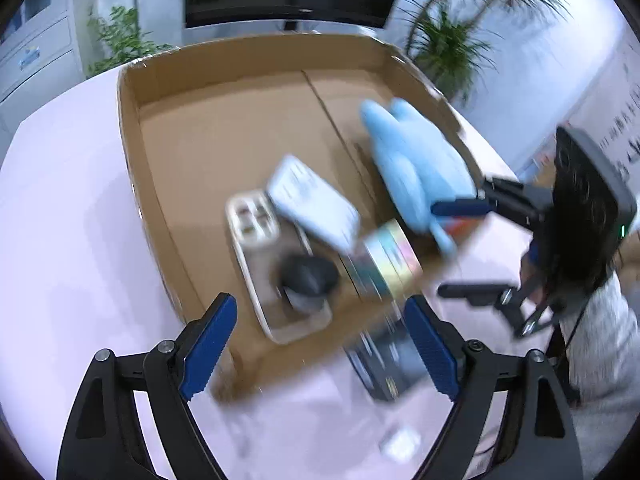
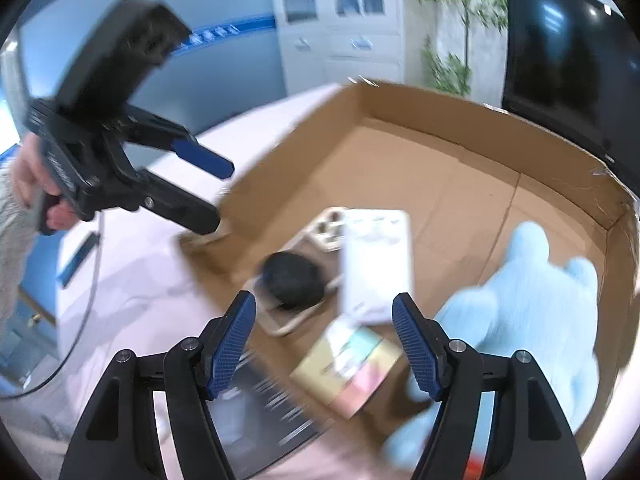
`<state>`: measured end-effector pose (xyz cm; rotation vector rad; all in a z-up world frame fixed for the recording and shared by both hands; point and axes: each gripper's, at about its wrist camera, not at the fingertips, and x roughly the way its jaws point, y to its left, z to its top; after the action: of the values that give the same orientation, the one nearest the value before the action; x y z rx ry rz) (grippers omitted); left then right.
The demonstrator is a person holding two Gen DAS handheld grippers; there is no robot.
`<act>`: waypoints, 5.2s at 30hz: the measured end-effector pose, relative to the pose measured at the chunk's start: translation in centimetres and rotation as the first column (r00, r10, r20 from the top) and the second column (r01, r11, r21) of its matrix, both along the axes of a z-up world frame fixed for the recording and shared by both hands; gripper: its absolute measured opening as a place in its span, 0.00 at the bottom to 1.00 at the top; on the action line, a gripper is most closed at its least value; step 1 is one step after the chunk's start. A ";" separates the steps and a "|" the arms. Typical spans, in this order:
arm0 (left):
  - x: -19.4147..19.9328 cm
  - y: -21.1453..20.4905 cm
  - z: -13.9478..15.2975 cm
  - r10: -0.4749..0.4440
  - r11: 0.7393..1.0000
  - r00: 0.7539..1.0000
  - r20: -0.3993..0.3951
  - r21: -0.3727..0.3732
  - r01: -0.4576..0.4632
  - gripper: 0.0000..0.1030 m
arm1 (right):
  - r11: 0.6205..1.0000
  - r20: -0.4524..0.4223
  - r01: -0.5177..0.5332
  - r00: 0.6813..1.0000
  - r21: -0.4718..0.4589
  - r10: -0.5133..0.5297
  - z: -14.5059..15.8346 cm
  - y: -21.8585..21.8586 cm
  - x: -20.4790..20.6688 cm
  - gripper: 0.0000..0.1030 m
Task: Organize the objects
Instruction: 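Withdraw the left tool and grasp the small white earbud case, then carry the small earbud case into the box and open the left tool, then withdraw the left tool and grasp the black charger box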
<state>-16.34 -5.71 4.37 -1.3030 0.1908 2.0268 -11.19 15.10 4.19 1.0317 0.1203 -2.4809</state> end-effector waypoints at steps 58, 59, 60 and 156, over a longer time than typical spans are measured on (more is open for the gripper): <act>15.0 1.1 -13.9 -0.056 0.995 0.970 0.237 0.092 0.035 0.40 | 0.982 0.086 -0.164 0.984 0.090 0.156 -12.7 -13.8 13.1 0.40; 15.0 1.0 -13.9 -0.058 0.995 0.969 0.241 0.097 0.036 0.40 | 0.983 0.082 -0.164 0.984 0.088 0.157 -12.7 -13.8 13.1 0.40; 15.0 1.0 -14.0 -0.061 0.994 0.968 0.245 0.101 0.037 0.40 | 0.982 0.080 -0.168 0.984 0.089 0.161 -12.8 -13.7 13.2 0.40; 7.9 2.5 -11.3 0.088 0.986 0.984 0.156 0.126 -0.108 0.79 | 0.993 0.093 0.063 0.994 -0.096 -0.054 -10.2 1.5 10.2 0.83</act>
<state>-8.44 -3.16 -6.90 -1.3958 -0.0794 1.9753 -0.96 16.57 -5.96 1.1182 -0.0613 -2.4600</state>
